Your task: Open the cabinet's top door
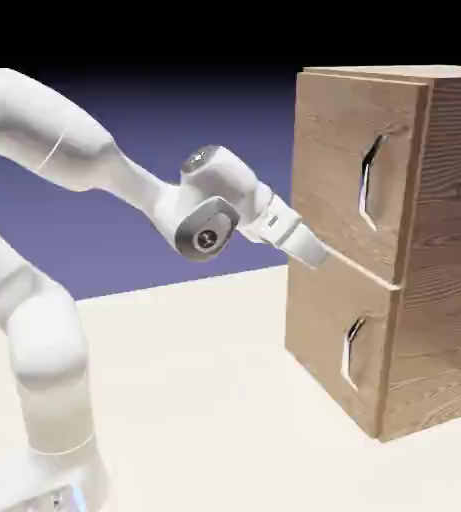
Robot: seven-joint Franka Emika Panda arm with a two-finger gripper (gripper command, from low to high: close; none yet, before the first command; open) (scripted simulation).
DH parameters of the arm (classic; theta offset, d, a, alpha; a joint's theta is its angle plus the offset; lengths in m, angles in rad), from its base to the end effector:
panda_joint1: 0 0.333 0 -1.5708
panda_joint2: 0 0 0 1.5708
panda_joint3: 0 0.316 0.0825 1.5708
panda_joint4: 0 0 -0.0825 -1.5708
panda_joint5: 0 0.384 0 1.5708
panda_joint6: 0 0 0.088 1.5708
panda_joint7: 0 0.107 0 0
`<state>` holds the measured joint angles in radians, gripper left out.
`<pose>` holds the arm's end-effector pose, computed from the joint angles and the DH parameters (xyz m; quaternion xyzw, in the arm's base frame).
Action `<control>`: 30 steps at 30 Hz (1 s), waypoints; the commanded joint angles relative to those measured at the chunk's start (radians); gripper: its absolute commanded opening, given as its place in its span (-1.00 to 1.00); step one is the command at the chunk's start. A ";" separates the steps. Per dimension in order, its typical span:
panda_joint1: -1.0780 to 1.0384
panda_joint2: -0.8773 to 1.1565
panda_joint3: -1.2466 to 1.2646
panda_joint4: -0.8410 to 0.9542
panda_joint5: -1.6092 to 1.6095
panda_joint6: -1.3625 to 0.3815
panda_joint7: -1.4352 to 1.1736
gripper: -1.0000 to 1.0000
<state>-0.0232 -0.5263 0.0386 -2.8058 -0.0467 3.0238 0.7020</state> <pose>0.3949 0.0096 0.4410 -0.8842 0.2930 -0.3473 0.1078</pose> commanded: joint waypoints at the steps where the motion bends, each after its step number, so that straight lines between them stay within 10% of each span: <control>1: -0.029 0.036 0.032 0.003 -0.039 -0.011 -0.032 0.00; 30: -0.875 1.087 0.960 0.105 -1.162 -0.329 -0.970 0.00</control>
<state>-0.8978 0.5609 0.9987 -2.7011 -1.2087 2.6950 -0.2680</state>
